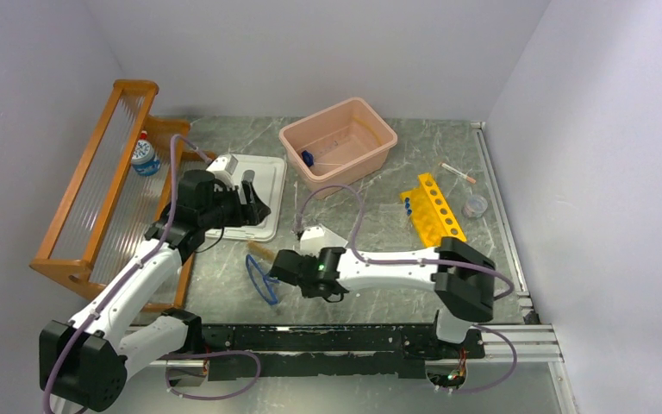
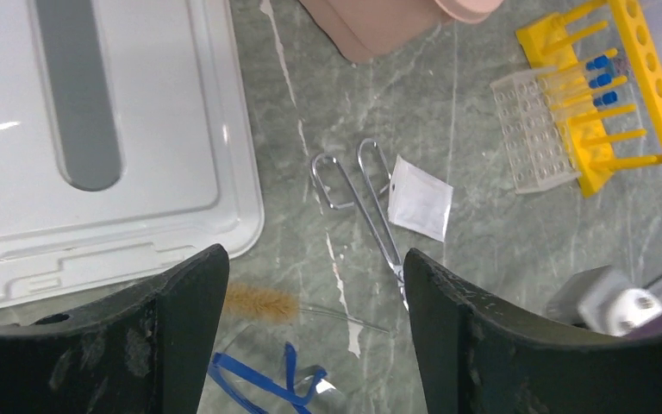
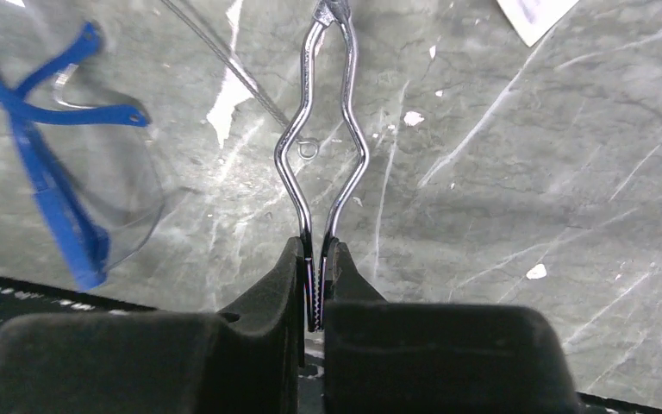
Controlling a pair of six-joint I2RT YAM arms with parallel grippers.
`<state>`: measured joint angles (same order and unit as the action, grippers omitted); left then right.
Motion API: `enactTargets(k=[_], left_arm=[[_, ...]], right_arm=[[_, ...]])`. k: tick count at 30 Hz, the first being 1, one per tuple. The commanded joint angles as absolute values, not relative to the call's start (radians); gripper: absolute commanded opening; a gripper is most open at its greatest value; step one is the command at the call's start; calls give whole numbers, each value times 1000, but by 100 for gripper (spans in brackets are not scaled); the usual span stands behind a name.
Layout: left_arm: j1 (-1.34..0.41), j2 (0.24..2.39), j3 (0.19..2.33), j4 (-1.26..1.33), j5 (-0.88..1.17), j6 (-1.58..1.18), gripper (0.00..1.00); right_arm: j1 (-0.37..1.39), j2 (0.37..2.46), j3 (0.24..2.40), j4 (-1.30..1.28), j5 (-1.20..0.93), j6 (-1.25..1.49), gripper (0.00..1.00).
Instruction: Organize the chemistry lab equipment
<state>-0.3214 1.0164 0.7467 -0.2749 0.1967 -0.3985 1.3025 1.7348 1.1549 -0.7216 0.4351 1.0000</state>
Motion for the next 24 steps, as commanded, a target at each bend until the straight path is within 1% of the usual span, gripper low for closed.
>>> enactTargets(k=[1,7,11,15,20,22,24], left_arm=[[-316,1024,719,-224,324,-447,80],[-317,1026,657,-136,484,-580,84],[-319,1052,572,41,605,-699,85],[-345,1099,512,217,649,-820,85],[-427,1132,512,360,618,-868,76],[-454,1124,523,351,561,-864,72],[-480,1118,532,330,494,-856,64]], right_arm=[[1294,1616,1108,-630,512,973,0],[1264,1482,1014,-469,463,884,0],[1250,1398,958,-363,437,840,0],[1240,1334,917,-277,417,820,0],[1217,1277,878,-202,386,807,0],[1210,1265,868,-178,377,802,0],[1207,1253,860,-156,368,797,0]])
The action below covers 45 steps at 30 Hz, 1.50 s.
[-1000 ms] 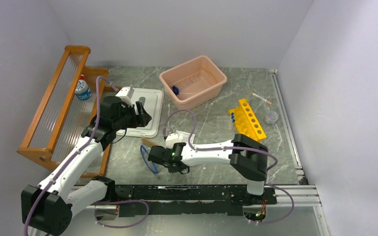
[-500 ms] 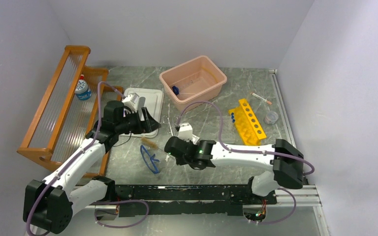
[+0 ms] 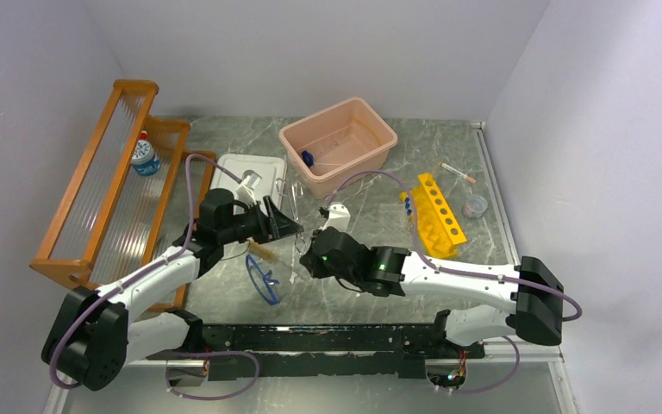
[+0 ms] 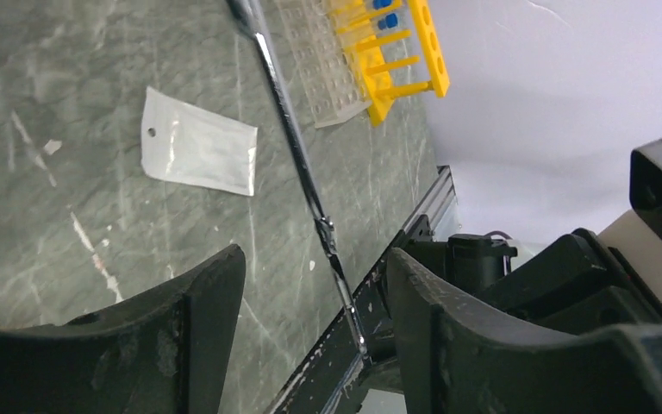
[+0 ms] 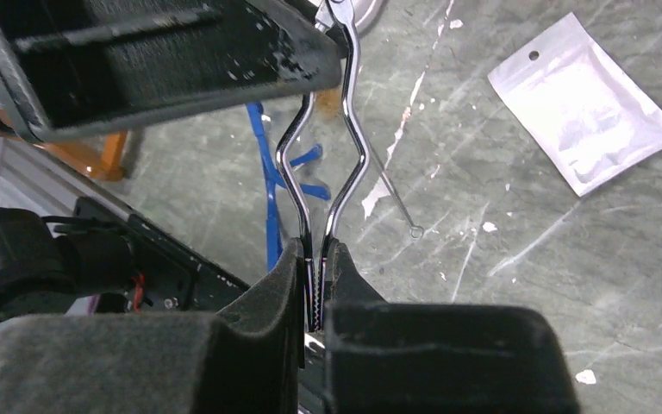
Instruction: Organize the chemistry lab equipment
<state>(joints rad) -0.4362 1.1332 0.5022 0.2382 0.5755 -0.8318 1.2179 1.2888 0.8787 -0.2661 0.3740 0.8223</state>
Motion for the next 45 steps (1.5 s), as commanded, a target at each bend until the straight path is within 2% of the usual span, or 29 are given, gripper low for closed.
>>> enactTargets(k=[1,11,12,13,16,17,20,27,33,38,41,45], left_arm=[[-496,1118,543,312,460,-845,60],[-607,1134,695,121,240,-699,7],[-608,1135,709,102,232,-670,5],[-609,1137,735,79,224,-646,5],[-609,1152,811,17,220,-551,5],[-609,1162,843,4,216,-513,5],[-609,1215,956,-71,204,-395,5],[-609,1507,1341,-219,215,-172,5],[-609,1834,1770,-377,179,-19,5],[-607,2088,2173,-544,148,166,5],[-606,2171,2246,-536,123,230,5],[-606,2222,2213,-448,67,299,5]], right_arm=[[1205,1250,857,-143,361,793,0],[1194,1235,821,-77,321,768,0],[1189,1235,822,-78,320,766,0],[1184,1232,827,-86,319,766,6],[1154,1209,842,-106,330,749,44],[1142,1193,845,-107,337,736,52],[1079,1134,851,-106,333,684,63],[831,997,857,-138,298,569,65],[794,969,867,-232,460,499,65],[790,936,824,-331,540,577,64],[790,904,809,-415,582,656,63],[790,877,832,-521,652,757,63]])
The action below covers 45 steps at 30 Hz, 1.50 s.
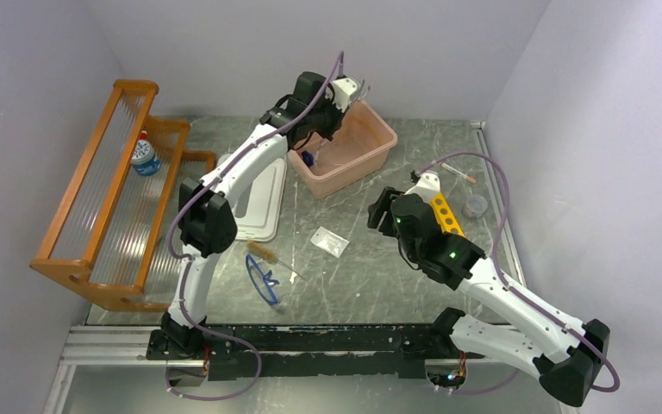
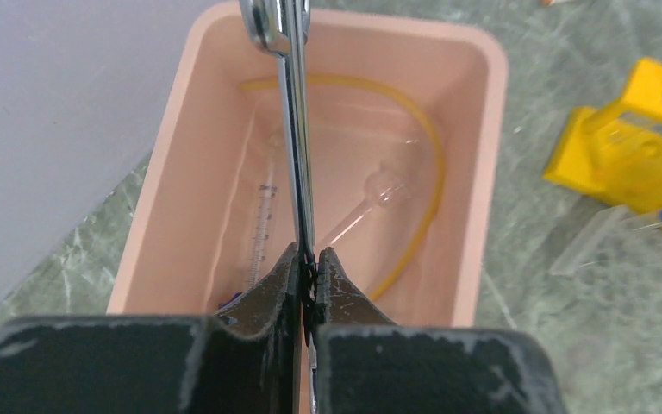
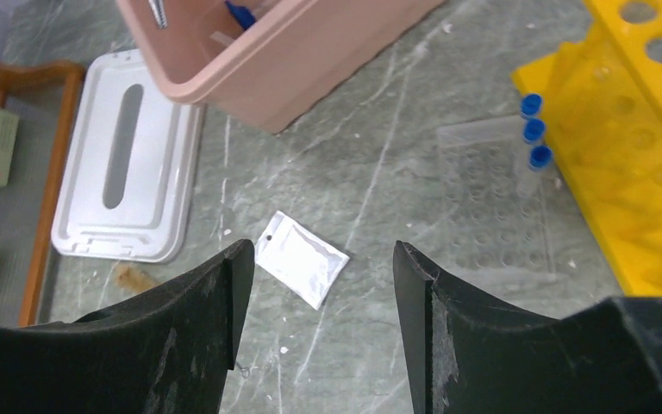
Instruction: Organize the chemistry lab equipment
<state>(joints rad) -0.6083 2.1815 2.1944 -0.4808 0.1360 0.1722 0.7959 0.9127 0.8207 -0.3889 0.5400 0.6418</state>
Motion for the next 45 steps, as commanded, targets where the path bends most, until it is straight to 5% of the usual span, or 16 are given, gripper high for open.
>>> enactTargets(k=[1,28,36,45], left_arm=[[-606,2236,2209,-431,60,318,5],[-616,2469,2206,-317,-109,741,5],[-625,2441,2134,-239,-111,697,28],[-625,2422,2145,-209,-143,666,27]], right_arm=[[790,876,843,-535,663,761,63],[790,951,1002,-657,614,703,61],[790,954,1004,-637,580,678,61],[790,943,993,-629,573,684,60]])
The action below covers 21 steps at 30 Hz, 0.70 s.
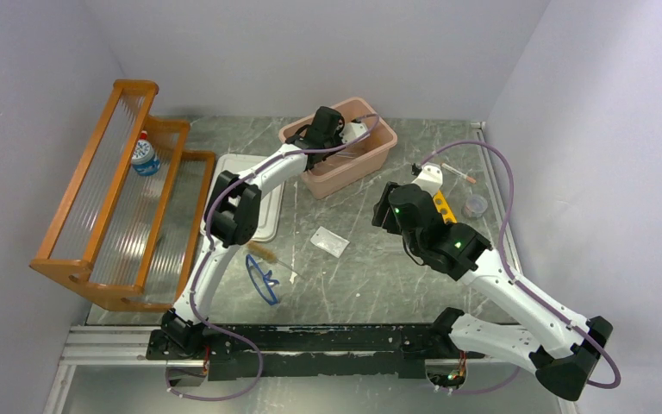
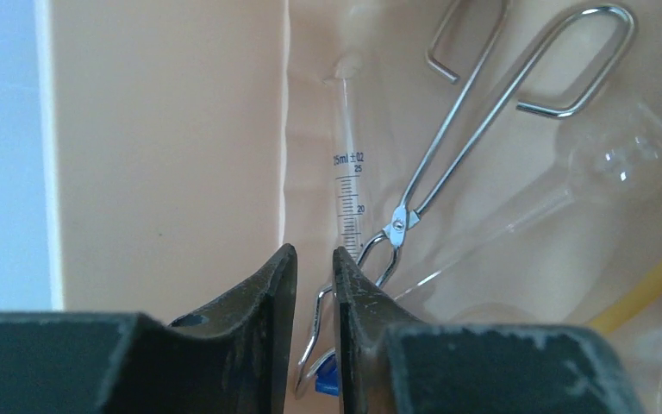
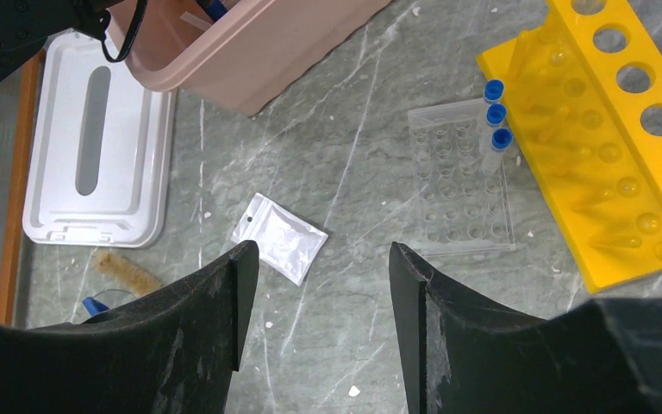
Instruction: Organize the chemistry lab equipment
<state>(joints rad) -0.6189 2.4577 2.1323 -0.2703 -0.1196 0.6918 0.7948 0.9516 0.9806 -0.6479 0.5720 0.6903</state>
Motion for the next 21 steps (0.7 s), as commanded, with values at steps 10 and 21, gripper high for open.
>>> enactTargets(k=[10,21], left_arm=[[-603,2271,2098,-199,-41,455,35],[-525,1876,1810,-258,-29,65,71]], right_arm=[[790,1001,1002,-599,534,640,61],[795,1189,973,-401,262,430,66]])
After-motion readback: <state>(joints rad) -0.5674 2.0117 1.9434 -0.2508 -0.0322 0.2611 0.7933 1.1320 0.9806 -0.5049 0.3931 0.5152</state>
